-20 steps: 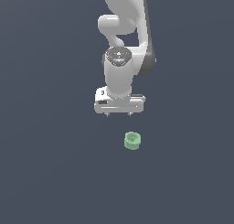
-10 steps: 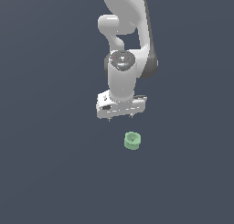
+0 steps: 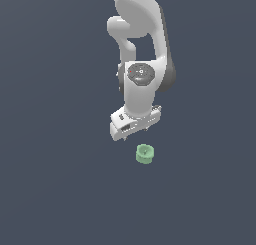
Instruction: Pick up the object and move it to a goal position.
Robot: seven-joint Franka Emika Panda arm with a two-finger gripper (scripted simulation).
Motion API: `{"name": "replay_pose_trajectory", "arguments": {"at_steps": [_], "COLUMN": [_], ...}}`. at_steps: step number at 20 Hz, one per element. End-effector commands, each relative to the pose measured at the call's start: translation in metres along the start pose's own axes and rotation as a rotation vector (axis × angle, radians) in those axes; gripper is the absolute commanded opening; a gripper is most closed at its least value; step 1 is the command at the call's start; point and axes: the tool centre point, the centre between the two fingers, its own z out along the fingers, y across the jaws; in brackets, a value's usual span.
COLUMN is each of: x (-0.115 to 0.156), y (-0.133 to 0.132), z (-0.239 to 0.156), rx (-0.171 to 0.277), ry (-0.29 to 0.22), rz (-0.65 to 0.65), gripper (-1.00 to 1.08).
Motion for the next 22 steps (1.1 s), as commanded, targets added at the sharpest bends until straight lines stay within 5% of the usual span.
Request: {"name": "replay_pose_trajectory", "arguments": {"at_steps": [1, 22], "x": [0.006, 0.051], "y": [-0.001, -0.014], "z": [0.003, 0.029], "rx": [-0.002, -0.011], "ry": [0.000, 0.008], "rz": [-0.079, -0.713], "gripper": [1.00, 1.00]}}
